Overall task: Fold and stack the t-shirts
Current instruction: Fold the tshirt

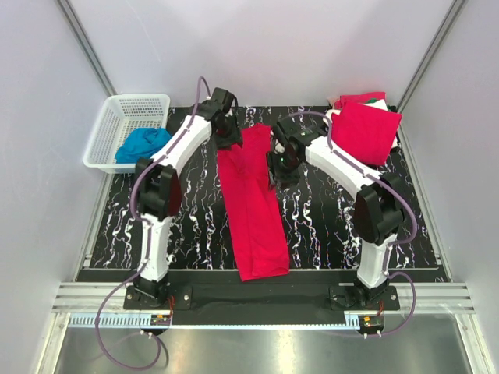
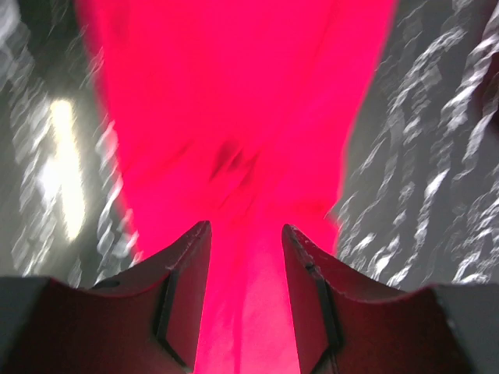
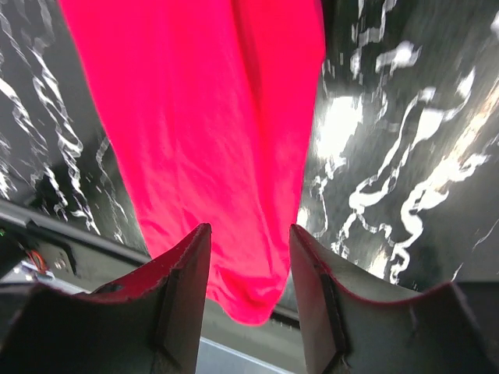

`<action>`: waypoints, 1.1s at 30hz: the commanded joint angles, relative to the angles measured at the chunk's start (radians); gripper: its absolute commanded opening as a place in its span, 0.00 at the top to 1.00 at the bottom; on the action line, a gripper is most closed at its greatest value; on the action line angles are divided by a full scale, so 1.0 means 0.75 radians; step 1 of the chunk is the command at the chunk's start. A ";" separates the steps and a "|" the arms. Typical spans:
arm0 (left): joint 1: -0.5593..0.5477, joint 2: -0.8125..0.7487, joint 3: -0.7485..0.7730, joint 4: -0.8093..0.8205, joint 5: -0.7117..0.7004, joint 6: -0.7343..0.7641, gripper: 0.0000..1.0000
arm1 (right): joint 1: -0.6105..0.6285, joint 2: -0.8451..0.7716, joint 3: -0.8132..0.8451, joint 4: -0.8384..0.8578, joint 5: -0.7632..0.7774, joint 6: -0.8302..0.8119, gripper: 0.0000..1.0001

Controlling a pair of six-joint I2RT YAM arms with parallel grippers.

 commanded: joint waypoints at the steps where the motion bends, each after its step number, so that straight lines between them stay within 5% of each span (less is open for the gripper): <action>1: 0.020 0.263 0.356 -0.090 0.159 0.051 0.54 | -0.002 -0.115 -0.128 0.036 -0.084 0.046 0.48; 8: 0.067 0.484 0.570 -0.010 0.200 -0.026 0.54 | 0.033 -0.168 -0.286 0.019 -0.188 0.078 0.48; 27: 0.067 0.673 0.648 0.183 0.288 -0.078 0.55 | 0.141 -0.134 -0.580 0.191 -0.211 0.226 0.51; 33: 0.030 0.679 0.621 0.183 0.319 -0.090 0.57 | 0.203 -0.091 -0.621 0.236 -0.207 0.279 0.63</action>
